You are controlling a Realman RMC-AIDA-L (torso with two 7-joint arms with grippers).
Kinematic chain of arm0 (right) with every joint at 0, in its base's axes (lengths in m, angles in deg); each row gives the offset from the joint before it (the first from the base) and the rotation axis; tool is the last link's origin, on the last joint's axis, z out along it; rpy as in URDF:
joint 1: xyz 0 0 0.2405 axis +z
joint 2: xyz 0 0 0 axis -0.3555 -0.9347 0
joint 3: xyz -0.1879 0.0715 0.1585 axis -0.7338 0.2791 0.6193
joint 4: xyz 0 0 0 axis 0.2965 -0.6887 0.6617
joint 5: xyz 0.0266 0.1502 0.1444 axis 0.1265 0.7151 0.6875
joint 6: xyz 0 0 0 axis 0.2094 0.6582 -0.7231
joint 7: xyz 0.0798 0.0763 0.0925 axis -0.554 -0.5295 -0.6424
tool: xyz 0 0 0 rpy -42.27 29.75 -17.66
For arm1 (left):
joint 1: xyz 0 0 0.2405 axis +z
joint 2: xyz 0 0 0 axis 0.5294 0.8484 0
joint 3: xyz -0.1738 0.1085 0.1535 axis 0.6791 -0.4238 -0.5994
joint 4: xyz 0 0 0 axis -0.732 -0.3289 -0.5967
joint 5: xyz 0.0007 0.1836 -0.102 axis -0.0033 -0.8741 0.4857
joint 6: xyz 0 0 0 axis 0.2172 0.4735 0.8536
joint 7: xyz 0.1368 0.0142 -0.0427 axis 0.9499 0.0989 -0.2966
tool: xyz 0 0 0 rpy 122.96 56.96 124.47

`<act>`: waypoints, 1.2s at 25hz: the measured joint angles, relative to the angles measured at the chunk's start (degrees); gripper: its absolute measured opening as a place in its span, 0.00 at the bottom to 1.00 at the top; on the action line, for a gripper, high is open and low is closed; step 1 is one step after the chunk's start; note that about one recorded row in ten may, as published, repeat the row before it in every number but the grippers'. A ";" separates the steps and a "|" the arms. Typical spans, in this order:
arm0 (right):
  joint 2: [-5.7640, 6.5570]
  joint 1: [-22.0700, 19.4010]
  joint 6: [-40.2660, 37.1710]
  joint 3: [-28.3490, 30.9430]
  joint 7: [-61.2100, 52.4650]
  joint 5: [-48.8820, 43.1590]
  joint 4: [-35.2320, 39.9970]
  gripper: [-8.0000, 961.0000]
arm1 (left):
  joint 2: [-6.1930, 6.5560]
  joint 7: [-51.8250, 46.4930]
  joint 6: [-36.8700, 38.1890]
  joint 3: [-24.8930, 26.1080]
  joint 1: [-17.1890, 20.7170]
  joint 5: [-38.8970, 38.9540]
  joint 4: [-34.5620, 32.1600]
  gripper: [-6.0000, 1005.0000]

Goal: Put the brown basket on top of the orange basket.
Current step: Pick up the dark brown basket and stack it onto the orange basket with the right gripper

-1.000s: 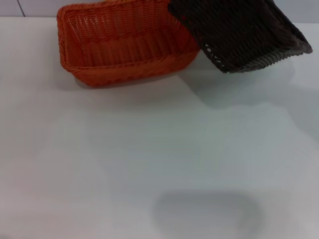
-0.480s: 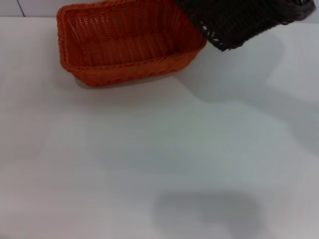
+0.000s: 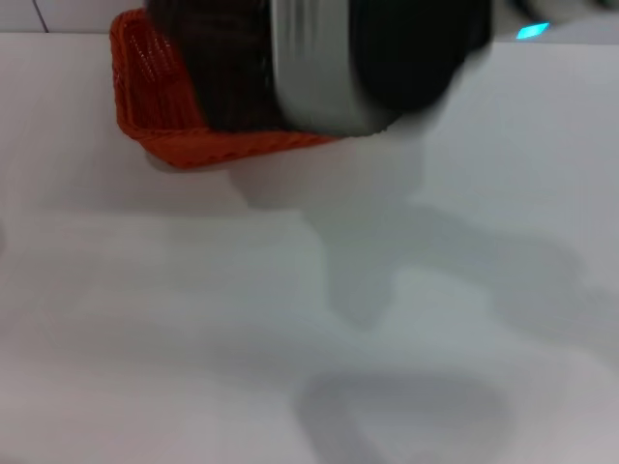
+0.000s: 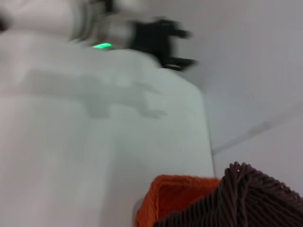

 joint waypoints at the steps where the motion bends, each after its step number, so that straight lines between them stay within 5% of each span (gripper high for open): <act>1: -0.03 -0.46 0.97 -1.49 3.02 -1.10 -0.05 0.19 | -0.07 0.00 -0.01 0.11 0.00 0.02 0.04 0.71; 17: -0.39 -14.78 18.65 -11.85 53.17 -8.61 -5.38 0.19 | -1.04 0.00 -0.38 0.48 0.44 0.58 0.75 0.71; 26: -0.21 -21.90 37.84 -14.82 67.45 -15.08 -11.37 0.19 | -1.42 -0.31 -0.67 0.79 -0.11 0.63 2.57 0.71; 30: 0.41 -21.94 42.36 -13.75 67.55 -14.90 -12.92 0.19 | -1.54 -0.65 -1.08 0.79 -0.41 0.79 3.20 0.71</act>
